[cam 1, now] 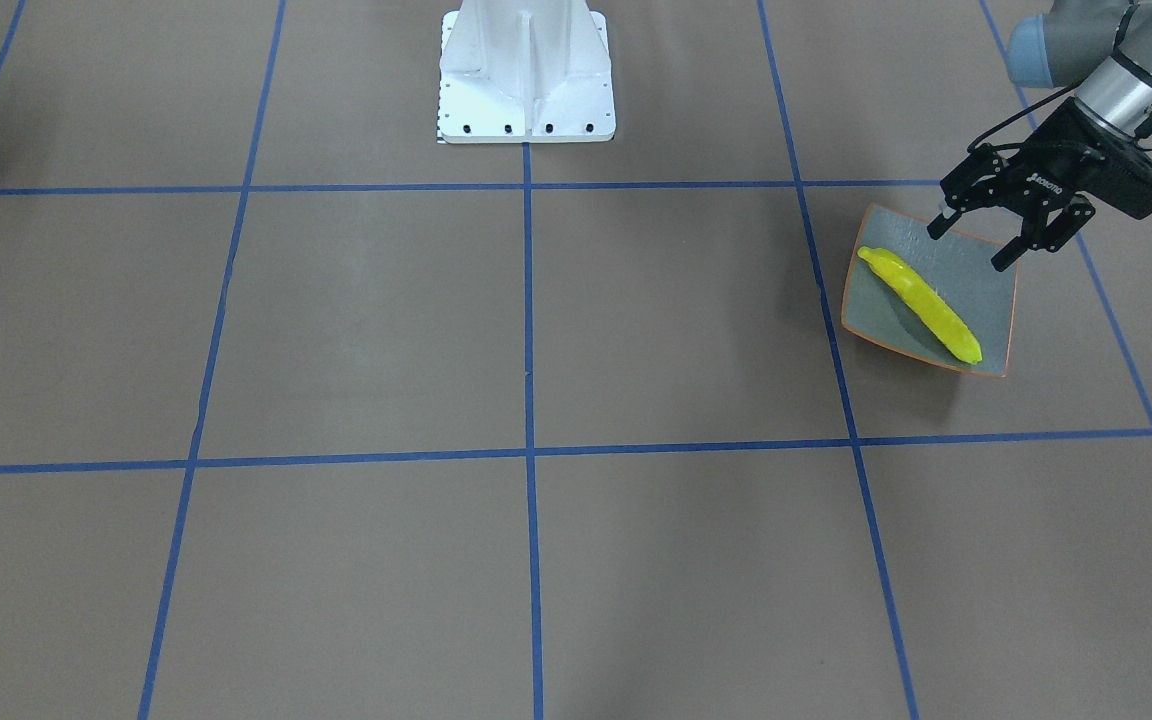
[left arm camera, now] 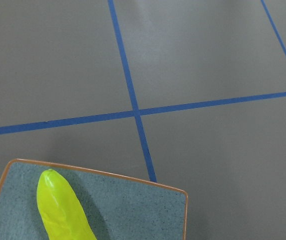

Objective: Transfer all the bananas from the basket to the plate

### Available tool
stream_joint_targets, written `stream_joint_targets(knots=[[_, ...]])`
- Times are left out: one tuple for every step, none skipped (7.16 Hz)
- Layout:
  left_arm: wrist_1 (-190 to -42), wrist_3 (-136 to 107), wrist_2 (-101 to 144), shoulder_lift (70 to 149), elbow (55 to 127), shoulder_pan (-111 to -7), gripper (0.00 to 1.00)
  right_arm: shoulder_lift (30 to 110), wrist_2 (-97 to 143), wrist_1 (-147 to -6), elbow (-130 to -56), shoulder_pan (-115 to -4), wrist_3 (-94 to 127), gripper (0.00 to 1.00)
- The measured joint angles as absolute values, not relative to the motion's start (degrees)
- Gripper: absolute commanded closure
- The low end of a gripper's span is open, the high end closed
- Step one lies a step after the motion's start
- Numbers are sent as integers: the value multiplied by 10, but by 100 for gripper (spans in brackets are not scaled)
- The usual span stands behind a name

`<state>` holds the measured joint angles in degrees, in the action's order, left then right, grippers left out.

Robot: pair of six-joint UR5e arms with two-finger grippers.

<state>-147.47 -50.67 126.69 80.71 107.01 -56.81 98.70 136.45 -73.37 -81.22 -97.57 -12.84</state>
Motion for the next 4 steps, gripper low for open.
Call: stream_joint_targets(knots=[[-1487, -503, 1267, 801, 1069, -567, 0, 972, 1362, -733, -782, -979, -116, 1], [-1493, -501, 1267, 799, 1068, -565, 0, 963, 1361, -733, -766, -979, -92, 1], [-1495, -500, 1267, 798, 1068, -563, 0, 959, 1361, -732, -761, -980, -66, 1], [-1496, -500, 1267, 798, 1068, -562, 0, 957, 1355, -732, -759, -980, -50, 1]])
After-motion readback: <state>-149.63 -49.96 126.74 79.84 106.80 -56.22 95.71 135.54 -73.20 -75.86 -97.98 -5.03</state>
